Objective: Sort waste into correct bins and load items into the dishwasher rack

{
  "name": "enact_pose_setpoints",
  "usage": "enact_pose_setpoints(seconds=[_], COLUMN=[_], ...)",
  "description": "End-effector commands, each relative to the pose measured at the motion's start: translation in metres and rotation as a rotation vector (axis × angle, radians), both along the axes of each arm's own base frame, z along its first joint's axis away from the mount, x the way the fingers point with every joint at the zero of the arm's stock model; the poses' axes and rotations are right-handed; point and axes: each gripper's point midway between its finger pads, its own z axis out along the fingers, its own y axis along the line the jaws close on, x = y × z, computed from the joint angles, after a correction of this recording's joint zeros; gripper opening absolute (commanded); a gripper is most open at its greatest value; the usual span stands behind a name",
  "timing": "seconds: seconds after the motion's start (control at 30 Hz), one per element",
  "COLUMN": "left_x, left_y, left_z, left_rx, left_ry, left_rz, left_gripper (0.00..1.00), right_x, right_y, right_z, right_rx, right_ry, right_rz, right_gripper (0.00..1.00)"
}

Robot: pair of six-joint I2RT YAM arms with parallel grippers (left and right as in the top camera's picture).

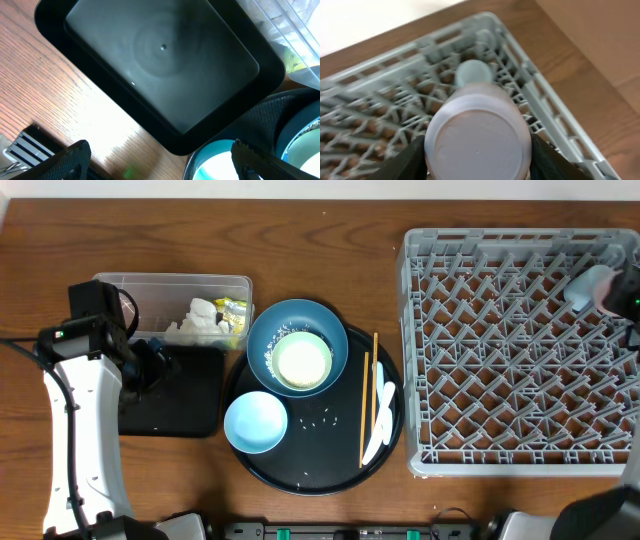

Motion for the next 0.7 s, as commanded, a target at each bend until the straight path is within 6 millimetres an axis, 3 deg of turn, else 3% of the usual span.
enact_pose_setpoints(seconds=[0.0, 0.3, 0.67], left_x=[-0.003, -0.003, -0.003], left_y=[0.002, 0.002, 0.002], left_z=[-0.003, -0.003, -0.003], left_rx=[0.007, 0.007, 0.007], left_ry=[0.016, 0.016, 0.016], left_rz=[0.01, 0.01, 0.01], left_gripper=[0.91, 0.91, 0.91], right_x=[-0.002, -0.007, 0.001], right_y=[-0.025, -0.065, -0.077], right_z=[-0.009, -0.054, -0.09], right_rx=[-0.007, 0.046, 0.064], right_ry=[0.019, 0.079, 0.13], right_rz=[-0.051, -0.147, -0.162], right_gripper=[0.46, 0.45, 0.45])
